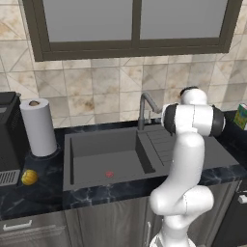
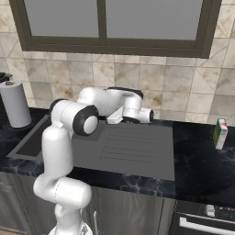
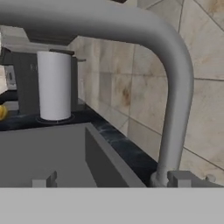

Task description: Turn on the sink faucet. Then move the squash from the counter to the sink. Turn off the sink. Move the vegetable from the sink to the pot next to the stove. Finally move the pot to the rear left burner.

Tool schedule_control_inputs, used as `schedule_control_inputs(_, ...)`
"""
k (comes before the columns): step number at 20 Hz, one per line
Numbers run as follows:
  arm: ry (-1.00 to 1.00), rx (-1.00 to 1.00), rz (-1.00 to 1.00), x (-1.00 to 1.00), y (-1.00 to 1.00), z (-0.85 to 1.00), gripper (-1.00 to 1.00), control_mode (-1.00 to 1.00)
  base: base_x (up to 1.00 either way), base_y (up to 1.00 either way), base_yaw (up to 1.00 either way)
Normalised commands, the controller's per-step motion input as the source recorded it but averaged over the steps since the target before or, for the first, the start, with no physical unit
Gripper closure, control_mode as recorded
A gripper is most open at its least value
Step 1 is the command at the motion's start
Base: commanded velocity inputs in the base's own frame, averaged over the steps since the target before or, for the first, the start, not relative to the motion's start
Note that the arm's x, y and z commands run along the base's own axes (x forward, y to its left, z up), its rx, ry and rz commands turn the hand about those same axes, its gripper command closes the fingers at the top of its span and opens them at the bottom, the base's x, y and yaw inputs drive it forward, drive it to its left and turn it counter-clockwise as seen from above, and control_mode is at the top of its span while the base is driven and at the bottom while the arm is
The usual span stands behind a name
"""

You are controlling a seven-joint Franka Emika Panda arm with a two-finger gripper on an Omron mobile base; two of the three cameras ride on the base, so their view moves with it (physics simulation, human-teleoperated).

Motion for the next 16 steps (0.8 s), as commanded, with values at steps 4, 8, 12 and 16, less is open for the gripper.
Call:
schedule_control_inputs(4,0.0,0.0,0.0,0.28,-0.06,-0.18,-1.0,-1.0,0.0,0.0,0.0)
schedule_control_inputs(8,0.0,0.0,0.0,0.3,-0.02,-0.15,-1.0,-1.0,0.0,0.0,0.0)
schedule_control_inputs(12,0.0,0.0,0.0,0.27,0.0,-0.06,-1.0,-1.0,0.0,0.0,0.0)
schedule_control_inputs(16,0.0,0.0,0.0,0.31,0.0,-0.07,-1.0,-1.0,0.0,0.0,0.0)
